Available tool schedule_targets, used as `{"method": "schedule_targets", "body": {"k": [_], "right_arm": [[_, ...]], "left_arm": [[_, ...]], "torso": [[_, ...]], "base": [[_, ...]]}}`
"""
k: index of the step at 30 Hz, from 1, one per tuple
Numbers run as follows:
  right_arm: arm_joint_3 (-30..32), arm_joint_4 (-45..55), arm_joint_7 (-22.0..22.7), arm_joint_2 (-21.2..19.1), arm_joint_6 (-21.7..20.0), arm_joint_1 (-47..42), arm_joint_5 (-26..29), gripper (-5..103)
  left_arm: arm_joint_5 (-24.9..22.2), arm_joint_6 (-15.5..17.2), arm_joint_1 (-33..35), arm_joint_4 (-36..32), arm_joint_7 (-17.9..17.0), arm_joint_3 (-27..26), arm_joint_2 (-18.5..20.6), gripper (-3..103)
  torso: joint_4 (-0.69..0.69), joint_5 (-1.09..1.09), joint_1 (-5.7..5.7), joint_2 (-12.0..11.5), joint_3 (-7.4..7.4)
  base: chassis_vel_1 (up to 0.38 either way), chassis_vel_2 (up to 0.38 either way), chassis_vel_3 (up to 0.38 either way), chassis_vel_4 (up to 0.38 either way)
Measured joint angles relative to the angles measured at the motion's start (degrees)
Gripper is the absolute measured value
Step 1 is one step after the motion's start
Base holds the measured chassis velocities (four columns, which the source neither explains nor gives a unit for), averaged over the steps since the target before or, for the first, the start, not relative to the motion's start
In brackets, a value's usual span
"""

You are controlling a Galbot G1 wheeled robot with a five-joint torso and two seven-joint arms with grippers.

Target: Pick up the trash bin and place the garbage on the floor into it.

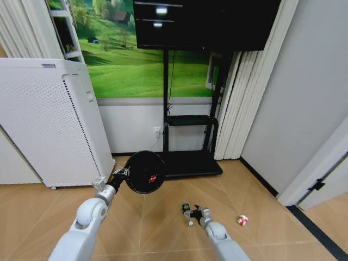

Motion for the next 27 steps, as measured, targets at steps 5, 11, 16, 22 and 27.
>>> {"method": "schedule_targets", "body": {"k": [5,11,16,22,27], "right_arm": [[-0.3,-7.8,0.3,2.6,1.2,3.6,-4.0,100],[-0.1,-13.6,0.8,3.8,3.1,6.8,-6.7,100],[0.4,-15.9,1.3,4.1,3.4,8.6,-7.6,100],[0.7,-16.1,0.6,4.2,3.4,8.3,-8.1,100],[0.8,-17.5,0.5,4.6,3.5,8.0,-9.4,100]], "left_arm": [[-0.5,0.1,-0.8,-0.2,0.0,0.1,0.5,3],[-0.5,0.2,-0.9,-0.3,0.3,0.4,0.8,3],[-0.4,0.2,-0.9,-0.4,0.4,0.6,0.3,3],[-0.4,0.3,-0.9,-0.7,0.5,0.5,0.1,3],[-0.2,0.3,-0.4,-1.0,0.6,0.4,-0.1,3]], "torso": [[0.0,0.02,0.0,0.0,0.0],[0.0,0.02,0.0,0.0,0.0],[0.0,0.01,0.0,0.0,0.0],[0.0,0.01,0.0,0.0,-0.01],[0.01,0.02,0.0,0.0,0.0]], "base": [[0.0,0.0,0.0,0.0],[0.0,0.0,0.0,0.0],[0.0,0.0,0.0,0.0],[0.0,0.0,0.0,0.0],[0.0,0.0,0.0,0.0]]}}
